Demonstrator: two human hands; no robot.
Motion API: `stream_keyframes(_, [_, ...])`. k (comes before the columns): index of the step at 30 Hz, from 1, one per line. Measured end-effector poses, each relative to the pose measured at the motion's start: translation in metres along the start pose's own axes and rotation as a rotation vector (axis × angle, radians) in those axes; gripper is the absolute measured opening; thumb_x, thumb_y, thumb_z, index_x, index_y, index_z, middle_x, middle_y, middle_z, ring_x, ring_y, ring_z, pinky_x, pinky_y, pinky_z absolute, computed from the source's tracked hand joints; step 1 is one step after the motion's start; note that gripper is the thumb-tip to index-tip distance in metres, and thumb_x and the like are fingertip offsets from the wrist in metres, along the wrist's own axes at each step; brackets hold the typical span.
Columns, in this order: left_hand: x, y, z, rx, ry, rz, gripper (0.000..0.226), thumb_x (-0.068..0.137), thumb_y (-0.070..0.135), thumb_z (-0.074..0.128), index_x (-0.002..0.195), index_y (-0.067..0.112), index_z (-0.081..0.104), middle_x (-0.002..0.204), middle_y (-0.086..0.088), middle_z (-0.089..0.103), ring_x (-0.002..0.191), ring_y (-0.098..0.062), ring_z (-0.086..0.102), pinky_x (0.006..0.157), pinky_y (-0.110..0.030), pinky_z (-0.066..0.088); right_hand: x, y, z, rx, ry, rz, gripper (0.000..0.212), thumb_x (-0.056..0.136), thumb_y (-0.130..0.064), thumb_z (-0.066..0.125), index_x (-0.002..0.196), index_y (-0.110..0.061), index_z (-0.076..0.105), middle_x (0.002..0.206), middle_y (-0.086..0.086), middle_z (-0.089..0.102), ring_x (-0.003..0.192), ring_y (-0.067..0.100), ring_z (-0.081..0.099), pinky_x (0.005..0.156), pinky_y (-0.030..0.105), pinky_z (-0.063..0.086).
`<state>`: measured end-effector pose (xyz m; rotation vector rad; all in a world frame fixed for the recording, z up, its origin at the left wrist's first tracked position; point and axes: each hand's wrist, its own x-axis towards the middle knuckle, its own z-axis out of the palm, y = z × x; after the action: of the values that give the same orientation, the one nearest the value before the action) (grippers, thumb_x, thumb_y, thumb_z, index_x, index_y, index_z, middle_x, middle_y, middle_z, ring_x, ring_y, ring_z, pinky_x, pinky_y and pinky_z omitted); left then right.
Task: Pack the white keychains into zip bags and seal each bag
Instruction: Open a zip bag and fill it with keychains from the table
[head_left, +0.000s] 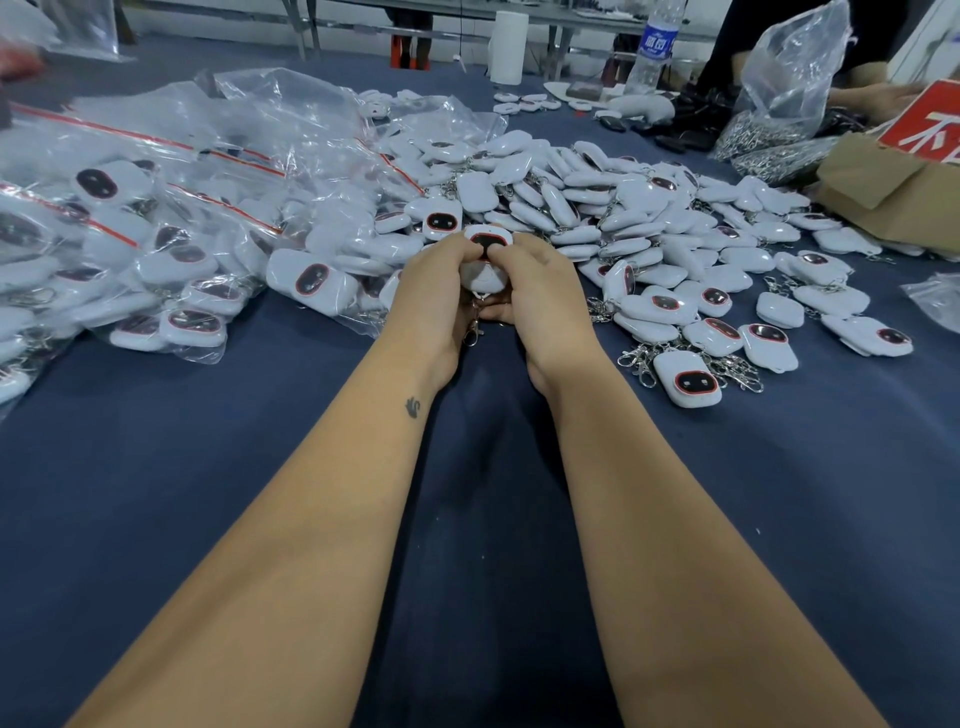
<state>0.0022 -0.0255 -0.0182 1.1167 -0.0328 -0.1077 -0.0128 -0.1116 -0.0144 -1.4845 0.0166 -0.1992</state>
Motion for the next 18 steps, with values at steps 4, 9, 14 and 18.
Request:
stream_keyframes(4, [0.0,-0.0003,-0.0003,-0.004,-0.01,0.002,0.023,0.09,0.009,0.047,0.075,0.013,0.063,0.072,-0.004,0.062,0.066,-0.016,0.057,0.058,-0.028,0.042,-0.0004,-0.0004,0.0002,0.023,0.006,0.005,0.028,0.094,-0.01,0.052,0.069,-0.021,0.061,0.061,-0.01,0.061,0.059,0.006,0.056,0.054,0.019,0.05])
stream_keyframes(9, [0.0005,-0.0014,0.0002,0.083,0.014,0.021,0.012,0.083,0.014,0.055,0.083,0.011,0.066,0.073,-0.005,0.062,0.07,-0.019,0.054,0.058,-0.028,0.037,0.0031,0.0006,-0.0005,0.05,0.058,0.027,0.027,0.091,-0.009,0.052,0.065,-0.018,0.055,0.058,-0.009,0.057,0.066,0.014,0.054,0.059,0.027,0.05])
stream_keyframes(14, [-0.0035,-0.0049,0.0044,0.307,0.017,0.203,0.029,0.095,0.008,0.046,0.086,0.019,0.071,0.077,0.0,0.067,0.073,-0.013,0.06,0.065,-0.027,0.048,0.0027,-0.0031,-0.001,0.16,0.057,0.043,0.019,0.088,-0.002,0.046,0.077,-0.007,0.06,0.053,-0.004,0.057,0.051,0.009,0.055,0.055,0.026,0.051])
stream_keyframes(18, [-0.0071,-0.0038,0.0092,0.481,-0.013,0.315,0.022,0.099,0.012,0.047,0.1,0.017,0.068,0.077,0.009,0.066,0.072,-0.006,0.06,0.066,-0.025,0.048,0.0027,-0.0058,-0.0037,0.31,0.116,0.099,0.023,0.091,-0.008,0.045,0.076,-0.007,0.062,0.057,0.002,0.06,0.049,0.013,0.056,0.045,0.021,0.047])
